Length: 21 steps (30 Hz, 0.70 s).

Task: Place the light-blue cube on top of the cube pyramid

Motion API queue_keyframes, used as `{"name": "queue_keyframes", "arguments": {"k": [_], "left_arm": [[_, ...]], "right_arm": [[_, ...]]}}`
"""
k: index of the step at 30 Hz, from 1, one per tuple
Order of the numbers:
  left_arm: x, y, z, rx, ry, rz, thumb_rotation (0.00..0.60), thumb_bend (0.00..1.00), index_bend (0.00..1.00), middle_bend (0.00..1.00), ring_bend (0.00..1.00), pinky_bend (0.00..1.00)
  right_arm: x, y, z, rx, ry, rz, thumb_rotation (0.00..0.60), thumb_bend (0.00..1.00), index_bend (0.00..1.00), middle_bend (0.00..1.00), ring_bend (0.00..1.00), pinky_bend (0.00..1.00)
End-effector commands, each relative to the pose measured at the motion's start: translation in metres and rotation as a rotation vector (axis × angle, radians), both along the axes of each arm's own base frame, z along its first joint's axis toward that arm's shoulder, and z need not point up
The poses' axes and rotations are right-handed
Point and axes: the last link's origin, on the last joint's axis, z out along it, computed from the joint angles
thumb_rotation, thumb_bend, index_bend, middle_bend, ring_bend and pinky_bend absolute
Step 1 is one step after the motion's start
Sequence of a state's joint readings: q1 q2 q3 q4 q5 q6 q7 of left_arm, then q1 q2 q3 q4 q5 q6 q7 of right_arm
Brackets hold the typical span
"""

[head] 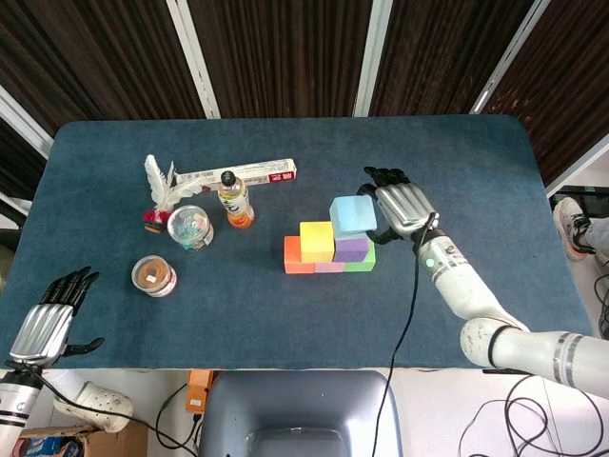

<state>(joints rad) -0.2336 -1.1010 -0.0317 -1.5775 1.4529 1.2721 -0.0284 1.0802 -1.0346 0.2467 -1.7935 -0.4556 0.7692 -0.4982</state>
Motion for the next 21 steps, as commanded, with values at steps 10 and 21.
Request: {"name": "queue_keyframes", "arguments": {"k": [10, 21], "left_arm": [[0.000, -0.002, 0.002, 0.006, -0.004, -0.002, 0.600, 0.07, 0.00, 0.01, 0.00, 0.11], [0.001, -0.005, 0.001, 0.000, -0.005, -0.013, 0.600, 0.07, 0.00, 0.01, 0.00, 0.11]], "right_arm": [[-0.003, 0.000, -0.010, 0.021, 0.018, -0.032, 0.600, 0.27, 0.45, 0.03, 0.00, 0.00], [-0.006, 0.002, -0.016, 0.024, 0.001, -0.056, 0.600, 0.27, 0.45, 0.03, 0.00, 0.00]]}}
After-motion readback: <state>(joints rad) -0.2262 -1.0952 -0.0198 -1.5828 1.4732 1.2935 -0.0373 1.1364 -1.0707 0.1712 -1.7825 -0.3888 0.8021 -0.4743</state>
